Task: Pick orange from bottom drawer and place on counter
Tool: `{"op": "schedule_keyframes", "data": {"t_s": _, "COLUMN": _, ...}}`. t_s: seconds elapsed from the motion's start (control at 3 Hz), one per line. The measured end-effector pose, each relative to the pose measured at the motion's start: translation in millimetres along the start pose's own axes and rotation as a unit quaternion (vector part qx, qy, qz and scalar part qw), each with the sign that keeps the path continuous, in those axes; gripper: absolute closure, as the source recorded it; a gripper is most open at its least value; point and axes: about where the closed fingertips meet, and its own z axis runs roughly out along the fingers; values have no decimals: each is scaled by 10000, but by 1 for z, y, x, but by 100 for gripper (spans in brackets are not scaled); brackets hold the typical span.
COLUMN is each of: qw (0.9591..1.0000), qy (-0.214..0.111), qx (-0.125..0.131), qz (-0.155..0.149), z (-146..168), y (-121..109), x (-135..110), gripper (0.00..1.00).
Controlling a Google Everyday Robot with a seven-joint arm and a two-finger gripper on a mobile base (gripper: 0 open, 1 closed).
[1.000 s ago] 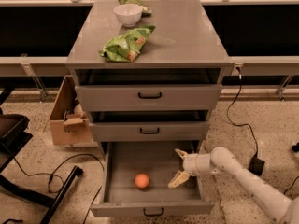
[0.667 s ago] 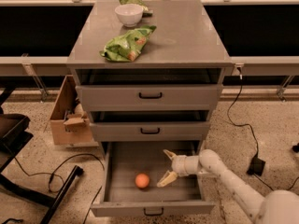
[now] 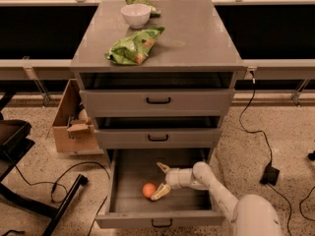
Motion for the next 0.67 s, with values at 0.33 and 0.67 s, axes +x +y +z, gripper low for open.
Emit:
{"op": "schedule_keyframes", "data": {"t_s": 0.33, "qw": 9995, "qy": 209, "qx": -209, "qz": -84, "z": 38, "y": 4, "x": 16, "gripper": 0}}
{"op": "schedule_keyframes", "data": {"t_s": 0.67, "qw": 9988, "qy": 317, "qx": -338, "qz": -127, "z": 54, "y": 11, "x": 25, "gripper": 0}}
